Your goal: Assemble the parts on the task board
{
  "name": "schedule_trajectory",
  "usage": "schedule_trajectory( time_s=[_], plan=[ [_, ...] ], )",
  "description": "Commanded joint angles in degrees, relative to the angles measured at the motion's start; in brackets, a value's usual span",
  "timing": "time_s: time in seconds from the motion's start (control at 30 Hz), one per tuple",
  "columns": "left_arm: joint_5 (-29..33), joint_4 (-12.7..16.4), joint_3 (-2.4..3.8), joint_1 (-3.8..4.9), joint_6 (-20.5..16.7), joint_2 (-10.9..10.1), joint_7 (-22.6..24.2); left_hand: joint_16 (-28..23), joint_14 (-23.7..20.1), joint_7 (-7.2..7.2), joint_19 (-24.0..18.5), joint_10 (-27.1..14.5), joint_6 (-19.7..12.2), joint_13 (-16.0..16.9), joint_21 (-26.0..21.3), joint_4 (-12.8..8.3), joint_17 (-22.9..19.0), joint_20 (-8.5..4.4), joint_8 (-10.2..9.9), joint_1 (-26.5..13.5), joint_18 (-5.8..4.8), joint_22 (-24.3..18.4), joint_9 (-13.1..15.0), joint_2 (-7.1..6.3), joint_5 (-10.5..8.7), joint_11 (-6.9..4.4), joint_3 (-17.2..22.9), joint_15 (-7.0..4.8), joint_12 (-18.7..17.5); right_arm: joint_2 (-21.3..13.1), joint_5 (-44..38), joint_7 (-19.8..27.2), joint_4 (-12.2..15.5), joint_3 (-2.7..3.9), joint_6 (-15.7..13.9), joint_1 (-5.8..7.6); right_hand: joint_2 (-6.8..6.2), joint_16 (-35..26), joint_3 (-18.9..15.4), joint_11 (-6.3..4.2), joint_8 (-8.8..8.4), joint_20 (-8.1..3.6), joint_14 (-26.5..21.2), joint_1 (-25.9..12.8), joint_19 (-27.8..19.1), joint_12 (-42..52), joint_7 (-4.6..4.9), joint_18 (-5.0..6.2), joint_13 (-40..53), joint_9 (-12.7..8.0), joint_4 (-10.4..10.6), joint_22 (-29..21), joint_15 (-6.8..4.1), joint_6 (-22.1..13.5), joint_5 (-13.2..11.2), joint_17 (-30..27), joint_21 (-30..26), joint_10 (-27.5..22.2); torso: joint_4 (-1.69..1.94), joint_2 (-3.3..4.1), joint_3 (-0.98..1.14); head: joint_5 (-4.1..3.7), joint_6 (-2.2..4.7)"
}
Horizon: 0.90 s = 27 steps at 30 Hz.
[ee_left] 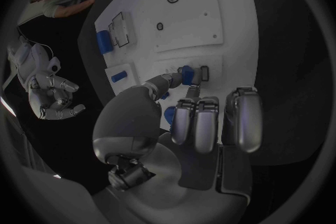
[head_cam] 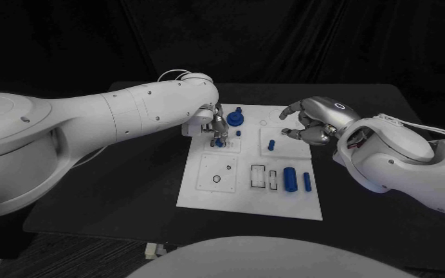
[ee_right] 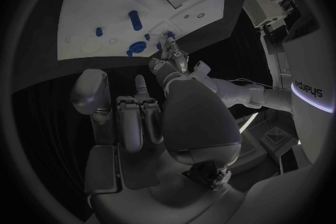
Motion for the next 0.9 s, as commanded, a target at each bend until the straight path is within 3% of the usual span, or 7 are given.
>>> schedule_trajectory(
  time_s=[0.03,0.13,0.27,0.9],
  plan=[
    [0.03,-0.13,-0.14,-0.49,1.22,0.21,-2.73,0.15,5.95,-6.07,0.12,3.18,6.27,11.28,-0.32,0.08,15.05,0.39,-0.19,0.30,-0.28,11.37,-0.08,0.89,-0.37,-0.09,-0.57,0.51,-0.20,-0.02,-0.05,-0.26,-0.07,0.03,0.13,-0.14,0.63,0.15,-0.06,0.28,0.36,0.18,5.95,0.00,-0.22,0.14,-0.01,0.53,15.09,-0.12,0.31,7.11,0.40,0.45,0.40,15.10,-0.44,6.00,-0.01,0.00,0.00,-0.06,0.01],
    [0.03,-0.22,-0.14,-0.53,1.33,0.32,-2.64,0.15,5.95,-6.01,0.09,3.18,6.17,11.29,-0.40,0.23,15.05,0.43,-0.41,0.21,-0.27,11.35,-0.13,0.99,-0.84,-0.05,-0.79,0.53,-0.22,0.00,-0.03,-0.29,-0.12,0.03,0.19,-0.15,0.63,0.15,-0.06,0.28,0.36,0.18,5.95,0.00,-0.22,0.14,-0.01,0.53,15.09,-0.12,0.31,7.11,0.40,0.45,0.40,15.10,-0.44,6.00,0.02,-0.02,0.00,-0.09,0.01],
    [0.03,-0.30,-0.14,-0.57,1.56,0.37,-2.54,0.15,5.95,-5.92,0.05,3.02,5.97,11.11,-0.54,0.74,15.05,0.53,-1.07,-0.13,-0.25,11.33,-0.25,1.12,-3.10,0.05,-1.68,0.60,-0.52,-0.01,-0.01,-0.36,-0.18,0.03,0.31,-0.15,0.63,0.15,-0.06,0.28,0.36,0.18,5.95,0.00,-0.22,0.14,-0.01,0.53,15.09,-0.12,0.31,7.11,0.40,0.45,0.40,15.10,-0.44,6.00,0.03,0.02,0.01,-0.09,0.01],
    [0.04,0.16,-0.14,-0.62,-0.75,-0.33,-2.14,0.15,5.95,-5.92,0.27,3.06,6.06,11.18,-0.14,1.13,15.05,0.61,-1.37,-0.45,-0.35,11.46,-0.28,1.18,-2.91,0.04,-2.12,0.72,-0.48,0.02,0.00,-0.54,-0.54,0.03,0.59,-0.54,0.65,0.15,0.06,0.42,0.27,0.26,5.95,0.29,-0.24,0.14,0.06,0.54,15.09,-0.26,0.25,7.09,0.51,0.50,0.61,15.10,-0.52,6.00,0.04,0.01,0.01,0.01,0.01]
  ],
)
